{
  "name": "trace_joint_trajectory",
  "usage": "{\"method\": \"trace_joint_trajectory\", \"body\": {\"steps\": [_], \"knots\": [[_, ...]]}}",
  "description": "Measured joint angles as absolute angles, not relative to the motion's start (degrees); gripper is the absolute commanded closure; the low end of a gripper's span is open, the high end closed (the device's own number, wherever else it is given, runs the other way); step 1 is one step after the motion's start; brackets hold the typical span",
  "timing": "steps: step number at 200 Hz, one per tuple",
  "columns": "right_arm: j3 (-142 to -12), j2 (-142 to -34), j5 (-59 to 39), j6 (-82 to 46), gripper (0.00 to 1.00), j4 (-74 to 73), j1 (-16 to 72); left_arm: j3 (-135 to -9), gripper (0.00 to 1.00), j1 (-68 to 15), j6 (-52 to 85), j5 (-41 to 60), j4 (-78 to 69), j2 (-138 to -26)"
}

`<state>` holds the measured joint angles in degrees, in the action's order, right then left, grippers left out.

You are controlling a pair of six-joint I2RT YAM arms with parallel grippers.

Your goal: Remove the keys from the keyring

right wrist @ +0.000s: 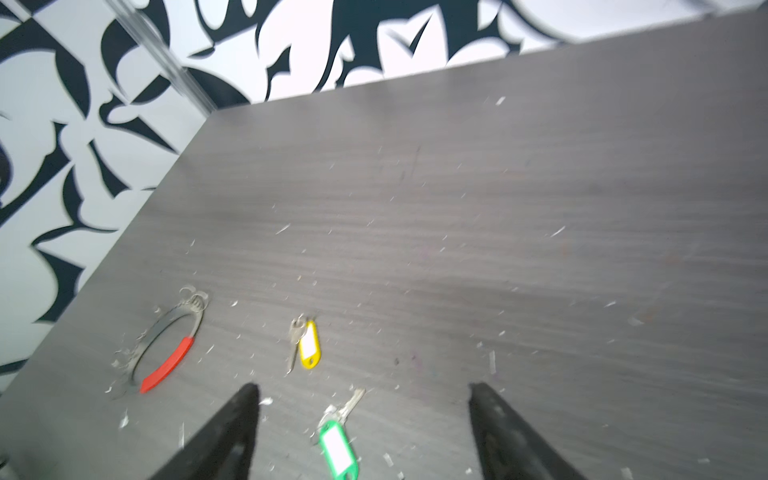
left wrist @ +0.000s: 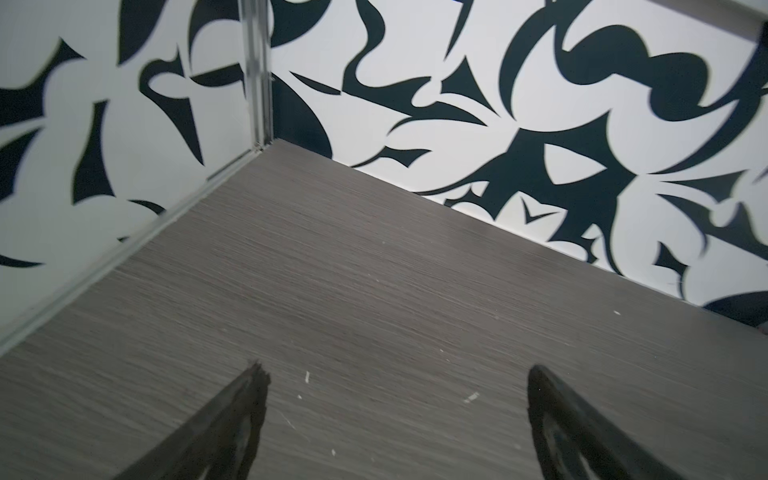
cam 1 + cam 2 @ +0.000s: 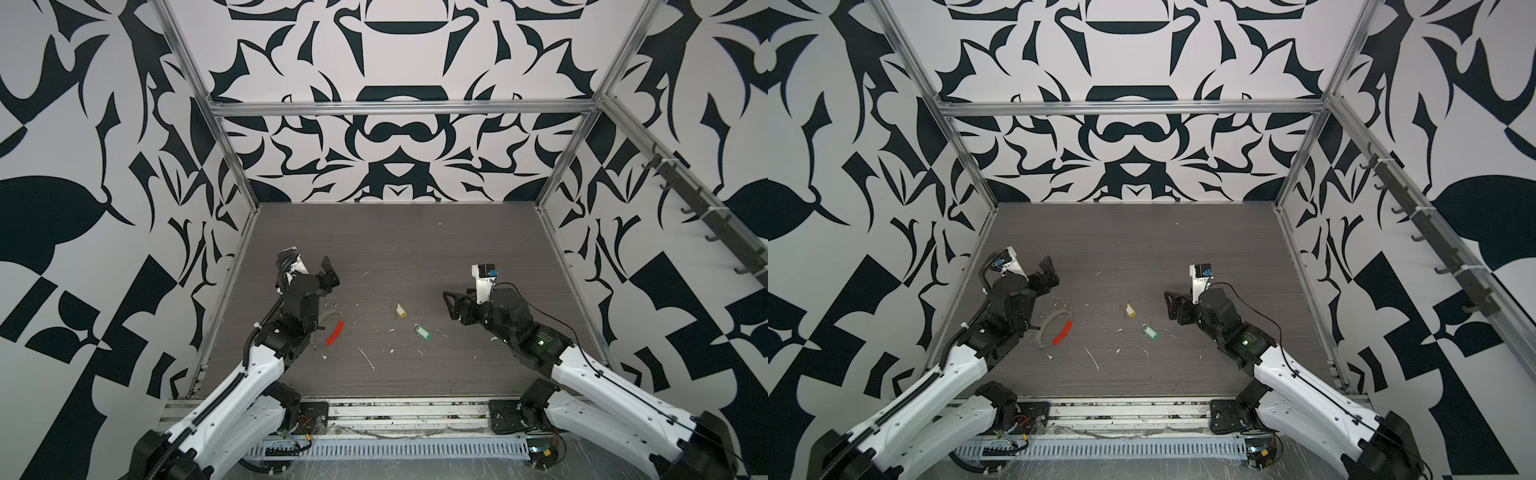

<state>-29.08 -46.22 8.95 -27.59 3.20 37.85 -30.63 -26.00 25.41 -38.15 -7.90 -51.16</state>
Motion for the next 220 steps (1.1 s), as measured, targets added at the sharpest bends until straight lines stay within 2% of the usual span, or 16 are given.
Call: {"method": "trace_joint_trajectory", "body": {"steps": [10, 52, 78, 144, 157, 195, 220], "knots": [[-29.10, -45.67, 11.35, -28.40, 0.01, 3.49, 37.85, -31.27, 0.01, -22.72, 23.97, -38.09, -9.87, -54.46], [-29.32, -45.52, 18.41, -28.97, 0.00, 6.39, 37.82, -35.42, 0.00, -8.38, 19.92, -34.54, -13.52, -66.32], [-29.32, -45.21, 20.32, -29.26, 0.00, 6.68, 37.82, -35.73, 0.01, -2.96, 17.26, -33.30, -13.96, -71.07], [-29.32, -44.03, 21.78, -29.32, 0.01, 6.63, 37.82, -25.56, 0.00, -2.04, 10.39, -32.29, -30.83, -82.30], [-29.32, -44.03, 21.98, -28.91, 0.06, 6.63, 37.82, -23.73, 0.01, -1.85, 9.45, -31.57, -35.31, -83.79], [-28.93, -43.53, 23.62, -27.97, 0.07, 5.93, 37.82, -22.76, 0.01, -1.43, 7.55, -28.69, -43.31, -86.74], [-27.62, -42.37, 24.10, -26.76, 0.05, 4.36, 37.82, -22.00, 0.01, -0.16, 7.46, -25.19, -47.88, -87.11]]}}
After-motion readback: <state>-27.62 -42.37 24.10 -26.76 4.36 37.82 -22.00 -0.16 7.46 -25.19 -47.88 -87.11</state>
